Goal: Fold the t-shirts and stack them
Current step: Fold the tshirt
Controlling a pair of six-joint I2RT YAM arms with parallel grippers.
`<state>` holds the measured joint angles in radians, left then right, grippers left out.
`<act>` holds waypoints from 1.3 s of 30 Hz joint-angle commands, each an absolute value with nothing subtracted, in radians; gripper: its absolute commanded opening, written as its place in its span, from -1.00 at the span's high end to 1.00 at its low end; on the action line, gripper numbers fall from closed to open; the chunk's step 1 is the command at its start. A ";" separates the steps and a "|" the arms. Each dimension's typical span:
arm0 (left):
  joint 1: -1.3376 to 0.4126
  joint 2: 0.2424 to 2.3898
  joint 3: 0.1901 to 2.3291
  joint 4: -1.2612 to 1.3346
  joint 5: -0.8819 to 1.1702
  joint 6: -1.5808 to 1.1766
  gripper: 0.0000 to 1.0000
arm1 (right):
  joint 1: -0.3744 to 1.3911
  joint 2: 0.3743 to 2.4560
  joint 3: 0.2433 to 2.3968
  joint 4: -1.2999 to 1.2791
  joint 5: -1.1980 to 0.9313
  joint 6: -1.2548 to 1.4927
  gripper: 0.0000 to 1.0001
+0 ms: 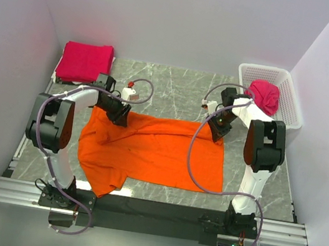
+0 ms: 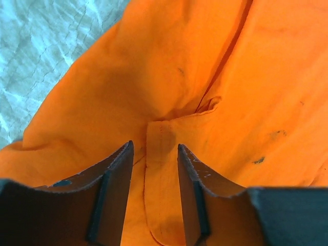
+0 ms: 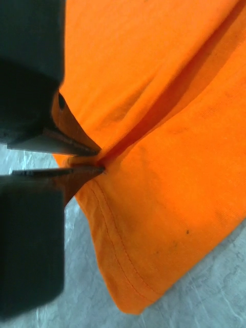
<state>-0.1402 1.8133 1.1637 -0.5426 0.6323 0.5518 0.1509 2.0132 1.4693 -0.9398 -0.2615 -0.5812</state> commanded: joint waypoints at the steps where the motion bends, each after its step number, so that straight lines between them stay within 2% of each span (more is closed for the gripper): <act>1: -0.155 1.822 1.193 -0.517 0.664 0.528 0.12 | 0.160 1.968 1.465 -0.920 -0.241 -0.607 0.68; 4: -0.161 1.839 1.203 -0.515 0.670 0.517 0.20 | 0.160 1.956 1.463 -0.923 -0.235 -0.615 0.85; 8: -0.172 1.862 1.219 -0.528 0.670 0.525 0.28 | 0.161 1.953 1.462 -0.927 -0.230 -0.618 0.91; 13: -0.184 1.873 1.212 -0.514 0.657 0.520 0.25 | 0.160 1.957 1.462 -0.928 -0.235 -0.614 1.00; 18: -0.187 1.842 1.213 -0.552 0.684 0.535 0.69 | 0.160 1.954 1.460 -0.925 -0.236 -0.607 1.00; 19: -0.187 1.827 1.209 -0.558 0.690 0.554 0.91 | 0.160 1.953 1.456 -0.922 -0.236 -0.609 1.00; 20: -0.187 1.792 1.195 -0.567 0.695 0.566 0.99 | 0.160 1.950 1.453 -0.920 -0.236 -0.614 1.00; 26: -0.189 1.658 1.137 -0.689 0.730 0.661 0.99 | 0.158 1.914 1.430 -0.916 -0.238 -0.641 1.00; 34: -0.202 1.609 1.039 -0.775 0.726 0.752 0.99 | 0.156 1.865 1.361 -0.885 -0.195 -0.695 1.00; 39: -0.230 1.588 0.968 -0.778 0.736 0.770 0.99 | 0.156 1.832 1.316 -0.862 -0.183 -0.726 0.85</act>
<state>-0.2100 1.6257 0.9981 -0.7498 0.6991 0.7231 0.1528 1.8984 1.3304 -0.8932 -0.2108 -0.6849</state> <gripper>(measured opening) 0.015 0.064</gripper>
